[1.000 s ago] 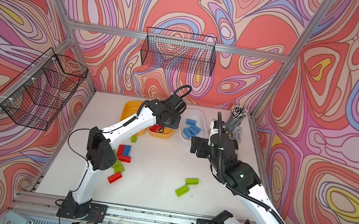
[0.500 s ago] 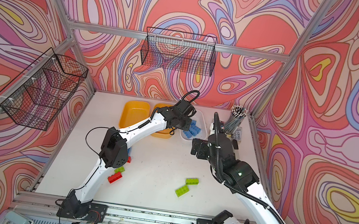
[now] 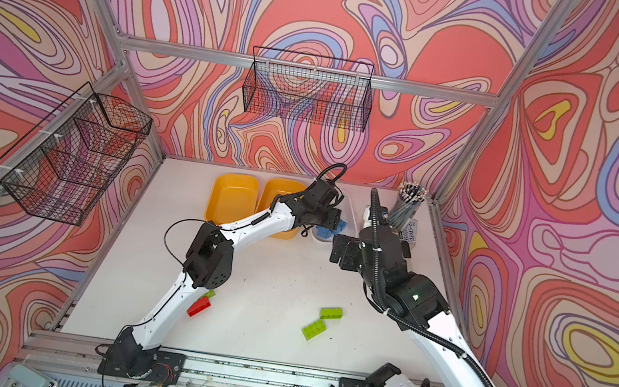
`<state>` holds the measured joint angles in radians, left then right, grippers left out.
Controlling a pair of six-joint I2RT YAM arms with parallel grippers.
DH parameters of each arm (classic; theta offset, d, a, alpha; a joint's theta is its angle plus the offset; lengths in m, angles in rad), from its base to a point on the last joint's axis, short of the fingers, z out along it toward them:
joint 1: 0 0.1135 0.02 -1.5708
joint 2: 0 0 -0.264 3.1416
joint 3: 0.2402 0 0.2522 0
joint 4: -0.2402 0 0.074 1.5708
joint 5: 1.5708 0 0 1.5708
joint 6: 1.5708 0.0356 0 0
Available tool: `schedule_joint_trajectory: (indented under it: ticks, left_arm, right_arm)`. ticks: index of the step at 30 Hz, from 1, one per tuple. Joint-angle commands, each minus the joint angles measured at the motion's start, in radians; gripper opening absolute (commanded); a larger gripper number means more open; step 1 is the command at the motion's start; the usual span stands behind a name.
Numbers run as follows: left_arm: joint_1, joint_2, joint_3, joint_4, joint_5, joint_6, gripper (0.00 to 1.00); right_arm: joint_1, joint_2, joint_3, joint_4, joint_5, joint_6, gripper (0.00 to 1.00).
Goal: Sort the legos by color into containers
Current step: 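Move the left gripper back over the blue brick lying on a red brick, then lower the left gripper onto the blue brick and close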
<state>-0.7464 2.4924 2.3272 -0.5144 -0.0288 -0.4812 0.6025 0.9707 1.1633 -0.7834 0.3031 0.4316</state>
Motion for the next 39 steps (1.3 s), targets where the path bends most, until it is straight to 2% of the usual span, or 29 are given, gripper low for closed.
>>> schedule_joint_trajectory:
  ticks: [1, 4, 9, 13, 15, 20, 24, 28, 32, 39]
  left_arm:
    - [-0.001, -0.102, -0.041, 0.022, -0.016, -0.011, 0.78]
    - [-0.001, -0.229, -0.186, 0.038, -0.056, -0.017, 0.78]
    - [0.000, -0.498, -0.530, 0.025, -0.174, -0.007, 0.77]
    - [0.011, -0.693, -0.788, -0.091, -0.307, -0.052, 0.77]
    - [0.028, -0.784, -0.919, -0.117, -0.315, -0.099, 0.76]
    - [0.105, -0.961, -1.217, -0.074, -0.228, -0.186, 0.74]
    - [0.152, -1.000, -1.326, -0.060, -0.203, -0.203, 0.74]
    - [0.206, -0.980, -1.377, -0.032, -0.176, -0.198, 0.73]
    - [0.248, -0.938, -1.408, 0.007, -0.136, -0.187, 0.72]
    - [0.259, -0.841, -1.396, 0.043, -0.099, -0.180, 0.69]
  right_arm:
    - [-0.004, -0.006, 0.016, -0.024, 0.001, 0.005, 0.98]
    - [-0.004, 0.000, 0.006, -0.002, -0.021, 0.001, 0.98]
    - [-0.004, 0.036, -0.018, 0.061, -0.090, 0.001, 0.98]
    - [-0.003, 0.084, -0.028, 0.115, -0.150, 0.001, 0.98]
    - [-0.003, 0.104, -0.031, 0.140, -0.173, 0.001, 0.98]
    - [0.000, 0.152, -0.025, 0.182, -0.212, 0.009, 0.98]
    - [0.005, 0.180, -0.018, 0.199, -0.236, 0.027, 0.98]
    - [0.015, 0.192, -0.017, 0.201, -0.233, 0.050, 0.98]
    - [0.022, 0.195, -0.013, 0.191, -0.222, 0.064, 0.98]
    - [0.025, 0.204, 0.010, 0.159, -0.199, 0.072, 0.98]
